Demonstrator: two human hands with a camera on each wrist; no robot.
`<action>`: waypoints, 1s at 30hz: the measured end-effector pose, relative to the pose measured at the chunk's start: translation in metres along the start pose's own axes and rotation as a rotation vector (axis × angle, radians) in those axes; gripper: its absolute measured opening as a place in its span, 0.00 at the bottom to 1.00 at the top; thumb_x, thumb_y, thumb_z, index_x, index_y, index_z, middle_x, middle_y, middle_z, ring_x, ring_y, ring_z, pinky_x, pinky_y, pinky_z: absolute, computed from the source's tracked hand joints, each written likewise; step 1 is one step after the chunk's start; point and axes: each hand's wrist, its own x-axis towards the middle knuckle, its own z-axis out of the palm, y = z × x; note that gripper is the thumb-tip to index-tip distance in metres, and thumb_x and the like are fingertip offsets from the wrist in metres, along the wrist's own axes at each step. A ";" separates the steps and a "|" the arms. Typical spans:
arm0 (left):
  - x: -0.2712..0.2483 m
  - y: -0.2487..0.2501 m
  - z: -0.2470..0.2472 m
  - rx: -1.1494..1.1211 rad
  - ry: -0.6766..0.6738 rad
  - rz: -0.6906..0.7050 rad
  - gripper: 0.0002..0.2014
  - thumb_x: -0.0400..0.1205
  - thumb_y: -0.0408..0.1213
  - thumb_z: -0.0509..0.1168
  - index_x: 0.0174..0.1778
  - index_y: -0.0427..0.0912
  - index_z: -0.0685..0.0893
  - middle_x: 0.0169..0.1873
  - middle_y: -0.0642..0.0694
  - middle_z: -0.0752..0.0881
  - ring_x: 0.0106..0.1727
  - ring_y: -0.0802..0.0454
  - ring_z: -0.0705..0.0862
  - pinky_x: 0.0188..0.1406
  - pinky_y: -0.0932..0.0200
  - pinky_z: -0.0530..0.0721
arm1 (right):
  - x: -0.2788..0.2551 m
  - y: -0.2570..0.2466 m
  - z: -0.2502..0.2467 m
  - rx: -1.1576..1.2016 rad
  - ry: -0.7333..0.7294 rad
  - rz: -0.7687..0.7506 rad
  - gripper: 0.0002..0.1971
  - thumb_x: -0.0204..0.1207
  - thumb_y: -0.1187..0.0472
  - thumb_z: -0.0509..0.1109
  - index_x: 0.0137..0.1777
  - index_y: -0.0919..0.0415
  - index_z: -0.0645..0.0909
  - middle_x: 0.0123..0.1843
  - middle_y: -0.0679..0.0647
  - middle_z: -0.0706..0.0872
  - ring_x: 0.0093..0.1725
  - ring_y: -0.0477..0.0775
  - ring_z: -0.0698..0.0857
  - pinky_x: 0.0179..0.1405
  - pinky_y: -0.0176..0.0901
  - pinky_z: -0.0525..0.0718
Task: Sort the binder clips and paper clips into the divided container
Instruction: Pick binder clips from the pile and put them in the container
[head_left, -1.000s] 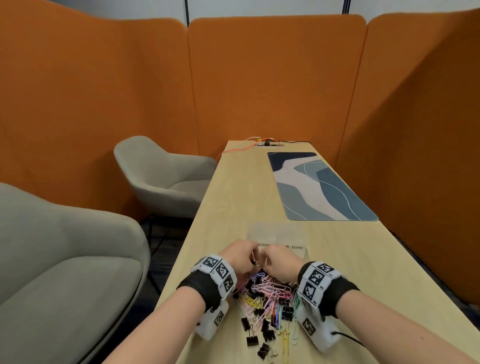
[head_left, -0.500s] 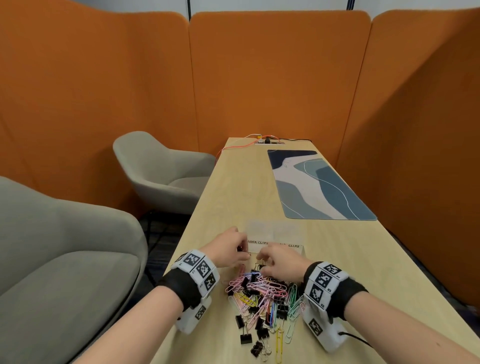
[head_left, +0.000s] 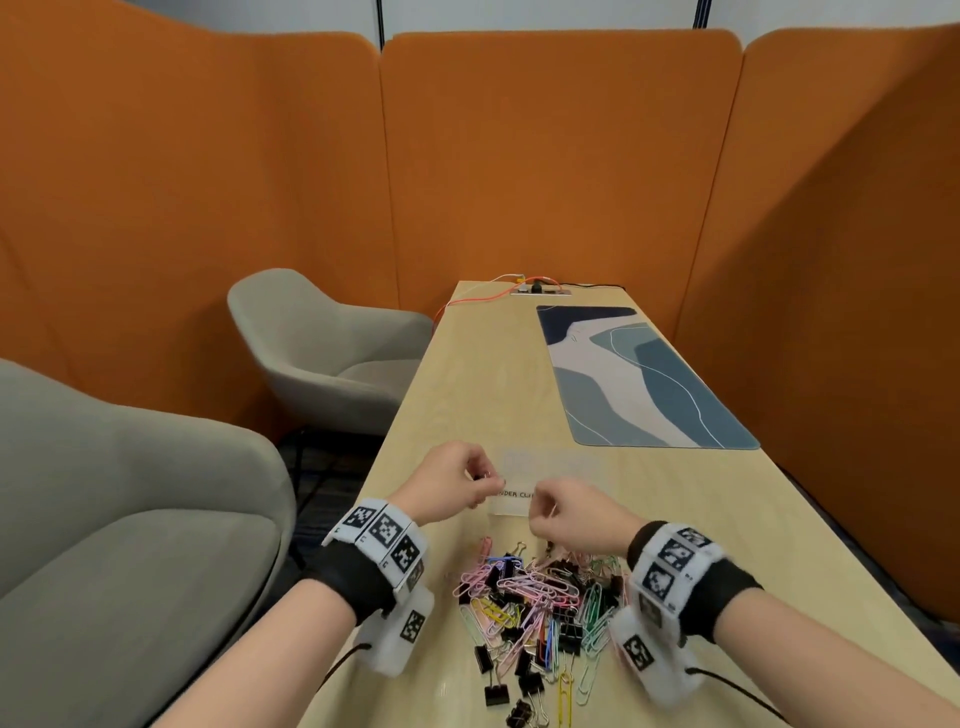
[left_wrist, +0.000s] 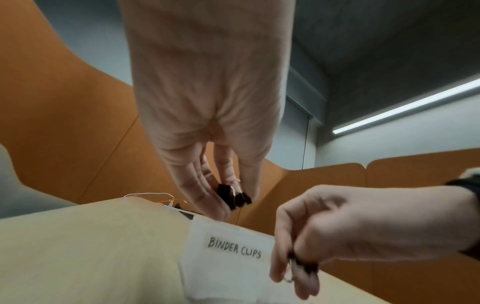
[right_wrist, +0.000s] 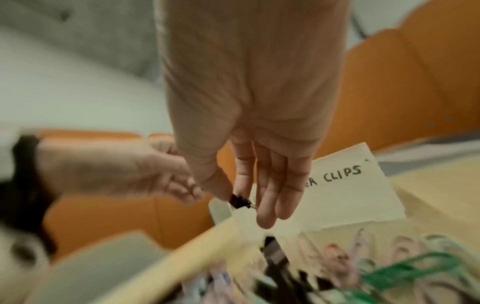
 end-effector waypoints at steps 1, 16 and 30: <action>0.006 0.003 0.000 -0.012 0.035 -0.008 0.07 0.78 0.40 0.71 0.42 0.40 0.84 0.33 0.48 0.86 0.30 0.54 0.83 0.32 0.65 0.82 | 0.002 0.001 -0.006 0.162 0.028 0.049 0.02 0.73 0.62 0.66 0.43 0.59 0.79 0.42 0.57 0.88 0.38 0.52 0.85 0.43 0.46 0.85; 0.030 0.004 0.015 0.307 0.102 0.035 0.14 0.80 0.38 0.68 0.61 0.43 0.85 0.56 0.48 0.88 0.58 0.49 0.85 0.61 0.54 0.82 | 0.040 -0.008 -0.021 -0.058 0.227 -0.045 0.16 0.74 0.70 0.61 0.57 0.62 0.86 0.56 0.58 0.89 0.57 0.56 0.86 0.58 0.45 0.83; -0.011 0.008 0.053 0.460 -0.248 0.067 0.09 0.77 0.39 0.71 0.52 0.44 0.88 0.50 0.44 0.90 0.52 0.44 0.87 0.54 0.50 0.85 | -0.011 0.004 0.015 -0.454 -0.044 -0.132 0.14 0.73 0.70 0.62 0.52 0.59 0.86 0.55 0.59 0.88 0.57 0.61 0.85 0.53 0.47 0.80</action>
